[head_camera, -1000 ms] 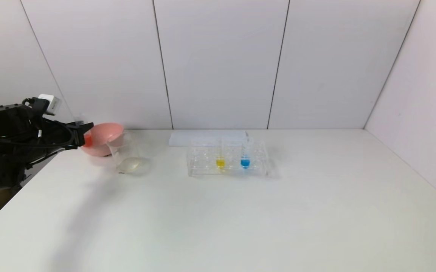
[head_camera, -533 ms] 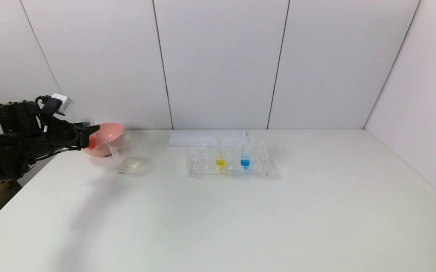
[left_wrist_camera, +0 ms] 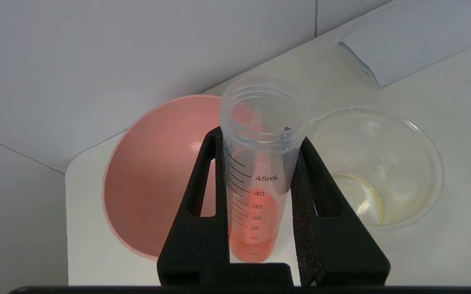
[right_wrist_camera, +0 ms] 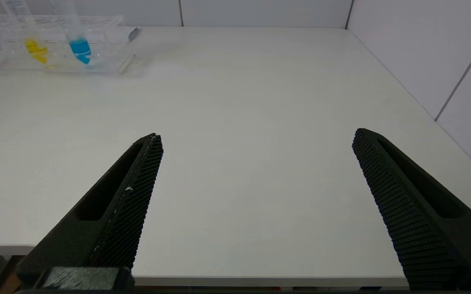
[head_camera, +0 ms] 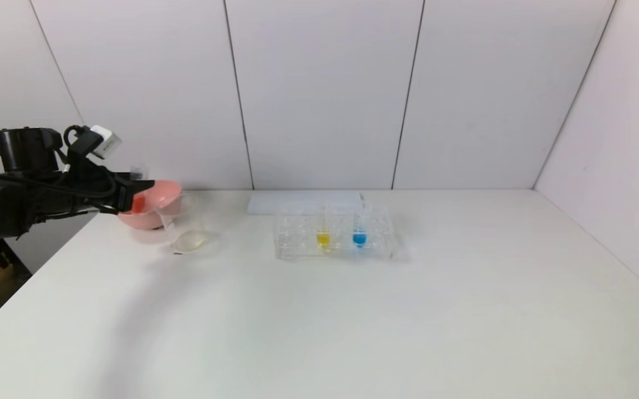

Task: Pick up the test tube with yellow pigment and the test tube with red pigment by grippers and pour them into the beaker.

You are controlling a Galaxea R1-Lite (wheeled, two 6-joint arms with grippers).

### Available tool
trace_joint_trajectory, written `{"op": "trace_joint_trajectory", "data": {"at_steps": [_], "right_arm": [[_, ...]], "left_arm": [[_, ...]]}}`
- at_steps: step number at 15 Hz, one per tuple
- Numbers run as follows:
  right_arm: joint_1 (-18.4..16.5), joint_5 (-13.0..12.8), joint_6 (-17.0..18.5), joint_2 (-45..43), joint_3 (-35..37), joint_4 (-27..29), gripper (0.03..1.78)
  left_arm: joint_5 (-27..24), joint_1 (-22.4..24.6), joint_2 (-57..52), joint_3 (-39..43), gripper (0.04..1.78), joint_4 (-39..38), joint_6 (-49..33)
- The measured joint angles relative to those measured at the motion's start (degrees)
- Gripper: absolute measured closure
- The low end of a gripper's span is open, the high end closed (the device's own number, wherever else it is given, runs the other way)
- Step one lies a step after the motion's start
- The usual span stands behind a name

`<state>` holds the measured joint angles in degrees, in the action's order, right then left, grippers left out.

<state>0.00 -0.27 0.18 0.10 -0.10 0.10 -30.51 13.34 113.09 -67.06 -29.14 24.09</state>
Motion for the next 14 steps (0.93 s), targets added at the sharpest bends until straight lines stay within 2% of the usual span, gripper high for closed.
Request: {"op": "trace_joint_trajectory", "data": {"at_steps": [7, 14], "right_arm": [[0.00, 0.02, 0.00, 0.00, 0.00, 0.00, 0.11], [0.00, 0.00, 0.00, 0.00, 0.00, 0.00, 0.11]], "left_arm": [[-0.02, 0.16, -1.16, -5.73, 1.37, 15.95, 13.25], [0.04, 0.30, -1.16, -12.29, 1.37, 27.66, 25.60]]}}
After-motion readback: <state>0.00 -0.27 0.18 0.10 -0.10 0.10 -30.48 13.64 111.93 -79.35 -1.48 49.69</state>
